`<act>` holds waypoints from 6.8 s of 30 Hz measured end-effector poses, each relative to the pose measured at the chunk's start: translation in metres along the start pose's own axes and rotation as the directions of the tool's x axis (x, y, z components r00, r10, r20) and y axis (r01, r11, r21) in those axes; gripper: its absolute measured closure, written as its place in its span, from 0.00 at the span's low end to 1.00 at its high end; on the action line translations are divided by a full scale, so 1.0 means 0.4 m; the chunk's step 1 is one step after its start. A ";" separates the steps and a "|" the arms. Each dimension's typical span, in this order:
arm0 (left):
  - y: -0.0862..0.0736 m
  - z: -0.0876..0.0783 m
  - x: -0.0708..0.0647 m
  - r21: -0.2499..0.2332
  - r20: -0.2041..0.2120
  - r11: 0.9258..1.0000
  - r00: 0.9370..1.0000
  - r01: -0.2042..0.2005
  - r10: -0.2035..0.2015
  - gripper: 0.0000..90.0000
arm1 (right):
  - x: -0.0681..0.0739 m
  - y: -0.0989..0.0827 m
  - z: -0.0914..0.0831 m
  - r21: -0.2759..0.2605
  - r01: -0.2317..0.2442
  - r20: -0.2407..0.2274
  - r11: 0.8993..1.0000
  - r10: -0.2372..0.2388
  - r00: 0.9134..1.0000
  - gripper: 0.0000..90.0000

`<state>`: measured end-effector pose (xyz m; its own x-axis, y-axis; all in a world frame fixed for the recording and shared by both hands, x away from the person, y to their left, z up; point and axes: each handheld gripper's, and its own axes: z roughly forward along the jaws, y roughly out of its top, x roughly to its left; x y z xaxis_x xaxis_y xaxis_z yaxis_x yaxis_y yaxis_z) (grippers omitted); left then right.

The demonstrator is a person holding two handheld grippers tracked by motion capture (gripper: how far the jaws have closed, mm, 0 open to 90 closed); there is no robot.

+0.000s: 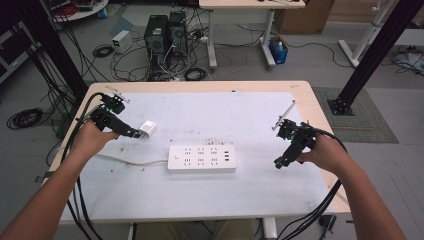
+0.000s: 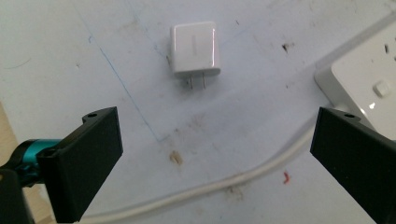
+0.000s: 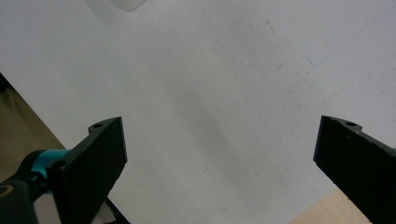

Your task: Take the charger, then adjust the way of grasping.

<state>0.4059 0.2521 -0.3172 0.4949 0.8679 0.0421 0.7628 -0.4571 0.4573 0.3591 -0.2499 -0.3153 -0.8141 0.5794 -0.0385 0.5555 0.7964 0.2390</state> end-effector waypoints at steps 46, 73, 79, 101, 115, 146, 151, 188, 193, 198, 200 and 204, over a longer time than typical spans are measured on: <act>0.038 0.314 0.058 0.050 0.037 0.992 0.992 0.116 -0.118 0.23 | -0.022 -0.002 0.032 -0.008 -0.040 -0.024 0.999 0.040 0.999 0.02; 0.031 0.247 0.059 -0.030 0.085 0.999 0.996 0.035 -0.032 0.47 | -0.023 -0.010 0.022 -0.034 -0.043 0.004 0.999 0.043 0.999 0.02; 0.024 0.183 0.049 -0.096 0.100 0.995 0.995 0.001 0.008 0.47 | -0.019 -0.011 0.017 -0.050 -0.052 0.019 0.997 0.053 0.998 0.02; -0.043 -0.090 -0.058 -0.222 0.140 0.955 0.963 -0.198 0.232 0.47 | 0.015 0.000 -0.002 -0.082 -0.023 0.030 0.996 0.026 0.999 0.02; -0.078 -0.129 -0.131 -0.218 0.149 0.934 0.937 -0.281 0.317 0.47 | 0.042 0.008 -0.023 -0.105 -0.002 0.047 0.995 0.007 0.999 0.02; -0.042 -0.095 -0.214 -0.295 0.203 0.872 0.866 -0.390 0.456 0.47 | 0.073 0.001 -0.027 -0.274 -0.151 -0.065 0.950 0.139 0.988 0.02; -0.033 -0.067 -0.233 -0.304 0.226 0.862 0.848 -0.407 0.480 0.47 | 0.078 0.005 -0.017 -0.295 -0.198 -0.112 0.935 0.172 0.979 0.02; 0.014 0.056 -0.402 -0.452 0.314 0.753 0.704 -0.479 0.636 0.47 | 0.099 -0.005 0.042 -0.320 -0.584 -0.559 0.746 0.350 0.752 0.02; 0.019 0.066 -0.421 -0.486 0.316 0.735 0.689 -0.473 0.653 0.47 | 0.106 0.010 0.046 -0.317 -0.591 -0.557 0.742 0.359 0.749 0.02; 0.020 0.072 -0.429 -0.513 0.318 0.719 0.674 -0.469 0.666 0.47 | 0.109 0.024 0.047 -0.309 -0.601 -0.567 0.737 0.365 0.739 0.02; 0.021 0.073 -0.430 -0.522 0.321 0.713 0.666 -0.468 0.673 0.47 | 0.111 0.030 0.047 -0.303 -0.609 -0.575 0.733 0.369 0.730 0.02; 0.023 0.077 -0.434 -0.536 0.332 0.701 0.647 -0.470 0.687 0.47 | 0.115 0.042 0.048 -0.288 -0.616 -0.592 0.733 0.369 0.716 0.02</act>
<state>0.3399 0.0913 -0.3474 0.9820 0.1831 0.0465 0.0795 -0.6241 0.7773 0.3344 -0.2066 -0.3319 -0.4782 0.6064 0.6353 0.8601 0.1770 0.4784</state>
